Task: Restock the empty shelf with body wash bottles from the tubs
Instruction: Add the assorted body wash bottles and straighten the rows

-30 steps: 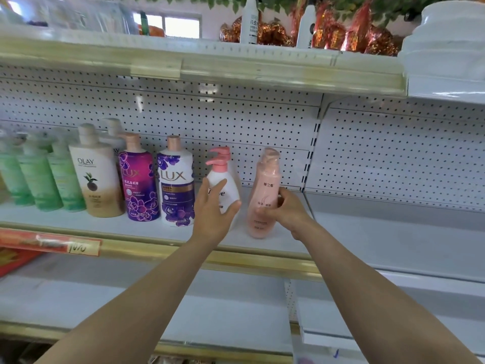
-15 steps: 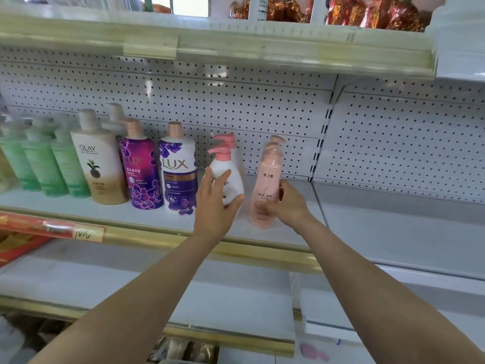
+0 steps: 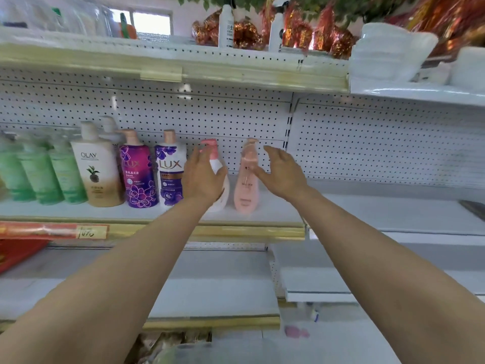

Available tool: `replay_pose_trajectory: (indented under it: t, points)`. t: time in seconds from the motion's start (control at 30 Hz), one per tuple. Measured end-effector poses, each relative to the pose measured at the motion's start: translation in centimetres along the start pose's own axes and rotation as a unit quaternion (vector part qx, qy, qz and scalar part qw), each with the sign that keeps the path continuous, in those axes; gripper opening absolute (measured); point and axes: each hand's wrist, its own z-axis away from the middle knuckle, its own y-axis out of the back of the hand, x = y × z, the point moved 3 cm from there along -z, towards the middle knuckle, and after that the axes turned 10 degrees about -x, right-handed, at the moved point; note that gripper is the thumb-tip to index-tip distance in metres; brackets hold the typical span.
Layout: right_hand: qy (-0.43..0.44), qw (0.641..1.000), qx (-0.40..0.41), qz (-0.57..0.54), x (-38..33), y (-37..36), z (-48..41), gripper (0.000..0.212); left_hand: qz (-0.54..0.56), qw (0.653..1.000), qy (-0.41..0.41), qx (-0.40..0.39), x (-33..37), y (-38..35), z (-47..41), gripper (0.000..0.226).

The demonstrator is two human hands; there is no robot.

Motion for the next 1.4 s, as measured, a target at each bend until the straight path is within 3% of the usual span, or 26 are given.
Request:
replay_pose_trajectory:
  t: [0.17,0.33,0.53,0.77,0.97,1.2,1.3,1.4]
  points:
    - [-0.018,1.000,-0.015,0.018,-2.1,0.1,5.2,0.068,-0.019,1.000,-0.016,-0.009,0.6,2.1,4.3,0.057]
    - [-0.063,0.996,-0.054,-0.020,-2.6,-2.1,9.8,0.072,-0.035,0.997,0.030,-0.063,-1.2,1.8,9.6,0.061]
    - [-0.112,0.986,-0.097,-0.069,-1.1,-7.7,14.8,0.070,-0.038,0.984,0.074,-0.156,-5.8,-2.8,15.4,0.063]
    - [-0.182,0.957,-0.204,-0.102,3.2,-18.3,19.4,0.071,-0.036,0.957,0.123,-0.259,-12.7,-9.9,21.1,0.063]
    - [-0.270,0.897,-0.302,-0.174,7.9,-28.8,24.3,0.069,-0.022,0.920,0.185,-0.344,-19.6,-18.0,25.8,0.063]
    - [-0.370,0.779,-0.445,-0.243,11.7,-39.6,32.6,0.067,0.009,0.858,0.228,-0.460,-25.4,-26.1,31.7,0.062]
    - [-0.405,0.739,-0.468,-0.265,12.7,-42.6,34.9,0.067,0.040,0.836,0.265,-0.478,-26.7,-28.7,33.1,0.058]
    - [-0.443,0.711,-0.452,-0.307,12.8,-44.5,35.9,0.053,0.052,0.828,0.306,-0.468,-28.1,-30.3,34.3,0.056]
